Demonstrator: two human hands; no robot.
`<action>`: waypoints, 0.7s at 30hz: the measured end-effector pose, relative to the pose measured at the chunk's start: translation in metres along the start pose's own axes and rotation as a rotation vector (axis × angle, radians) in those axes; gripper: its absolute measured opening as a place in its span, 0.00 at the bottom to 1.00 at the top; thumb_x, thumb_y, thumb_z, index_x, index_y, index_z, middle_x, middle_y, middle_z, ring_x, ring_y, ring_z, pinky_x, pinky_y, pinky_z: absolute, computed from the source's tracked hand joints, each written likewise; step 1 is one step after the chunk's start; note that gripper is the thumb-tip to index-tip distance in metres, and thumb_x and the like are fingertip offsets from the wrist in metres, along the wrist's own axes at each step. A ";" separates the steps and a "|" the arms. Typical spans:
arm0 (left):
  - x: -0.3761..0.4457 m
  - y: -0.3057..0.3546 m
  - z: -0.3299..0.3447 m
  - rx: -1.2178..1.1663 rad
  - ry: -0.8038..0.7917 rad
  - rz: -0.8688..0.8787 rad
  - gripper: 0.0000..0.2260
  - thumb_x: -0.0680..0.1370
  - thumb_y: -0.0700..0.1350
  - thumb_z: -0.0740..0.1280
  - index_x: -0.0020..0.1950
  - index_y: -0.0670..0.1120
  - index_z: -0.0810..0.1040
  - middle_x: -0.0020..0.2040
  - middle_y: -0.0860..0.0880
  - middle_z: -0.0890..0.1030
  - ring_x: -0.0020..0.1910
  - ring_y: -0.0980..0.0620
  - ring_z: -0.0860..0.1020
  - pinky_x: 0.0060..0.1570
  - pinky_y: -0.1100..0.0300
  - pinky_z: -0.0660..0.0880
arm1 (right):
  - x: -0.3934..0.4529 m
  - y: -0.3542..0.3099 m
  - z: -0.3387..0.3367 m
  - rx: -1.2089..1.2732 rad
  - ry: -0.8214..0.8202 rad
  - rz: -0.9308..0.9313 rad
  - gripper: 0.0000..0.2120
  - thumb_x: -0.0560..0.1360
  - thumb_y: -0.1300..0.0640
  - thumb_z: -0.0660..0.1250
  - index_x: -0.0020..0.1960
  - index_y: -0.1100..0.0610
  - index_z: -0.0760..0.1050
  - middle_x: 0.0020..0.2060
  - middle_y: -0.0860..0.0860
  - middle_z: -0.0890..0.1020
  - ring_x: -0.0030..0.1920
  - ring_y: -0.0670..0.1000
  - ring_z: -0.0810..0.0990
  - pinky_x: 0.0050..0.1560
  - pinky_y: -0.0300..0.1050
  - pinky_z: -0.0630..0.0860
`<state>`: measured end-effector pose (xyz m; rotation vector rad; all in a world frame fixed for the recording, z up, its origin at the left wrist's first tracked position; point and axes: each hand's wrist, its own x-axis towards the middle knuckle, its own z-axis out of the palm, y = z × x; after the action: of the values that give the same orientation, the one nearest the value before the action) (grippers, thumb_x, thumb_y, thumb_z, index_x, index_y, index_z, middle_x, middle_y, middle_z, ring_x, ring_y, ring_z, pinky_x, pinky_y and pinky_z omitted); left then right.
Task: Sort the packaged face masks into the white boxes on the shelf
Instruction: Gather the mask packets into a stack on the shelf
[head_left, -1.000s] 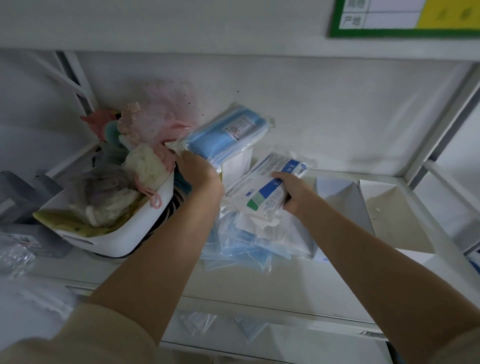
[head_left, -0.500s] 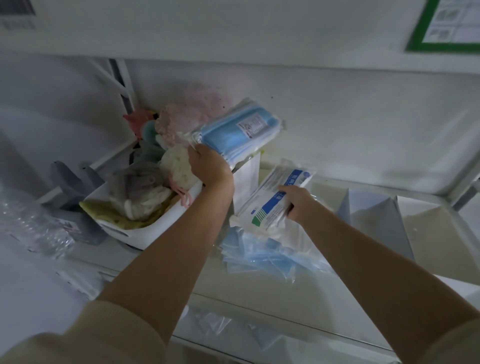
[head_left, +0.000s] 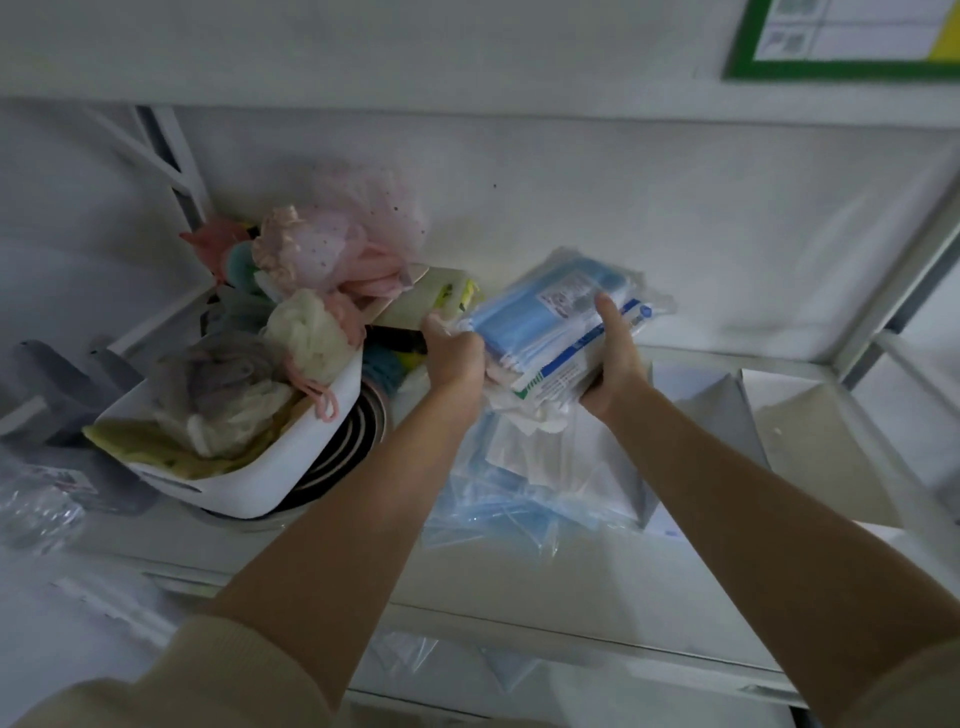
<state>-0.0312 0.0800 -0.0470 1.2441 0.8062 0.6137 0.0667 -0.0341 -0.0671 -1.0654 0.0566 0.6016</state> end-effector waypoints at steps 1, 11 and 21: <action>-0.002 -0.002 0.002 0.069 -0.059 -0.018 0.20 0.72 0.33 0.57 0.62 0.47 0.69 0.58 0.39 0.77 0.51 0.39 0.80 0.45 0.47 0.81 | -0.001 -0.002 -0.004 -0.021 0.003 -0.005 0.28 0.62 0.43 0.75 0.58 0.54 0.77 0.51 0.55 0.84 0.52 0.57 0.83 0.57 0.56 0.77; 0.012 -0.025 0.017 0.527 -0.142 0.170 0.13 0.66 0.53 0.59 0.30 0.47 0.76 0.33 0.47 0.82 0.37 0.46 0.79 0.43 0.56 0.75 | -0.013 -0.022 -0.056 -0.281 0.062 0.045 0.20 0.68 0.60 0.70 0.59 0.59 0.74 0.44 0.57 0.81 0.41 0.58 0.82 0.37 0.49 0.80; -0.024 -0.044 0.056 0.229 -0.706 -0.226 0.17 0.76 0.52 0.69 0.62 0.46 0.74 0.46 0.45 0.84 0.39 0.51 0.85 0.35 0.58 0.81 | -0.028 -0.031 -0.073 -0.297 -0.147 0.014 0.15 0.71 0.53 0.67 0.56 0.58 0.77 0.42 0.58 0.84 0.40 0.57 0.84 0.39 0.51 0.81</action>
<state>-0.0008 0.0189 -0.0782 1.4251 0.4113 -0.1196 0.0756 -0.1176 -0.0689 -1.3048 -0.1580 0.7135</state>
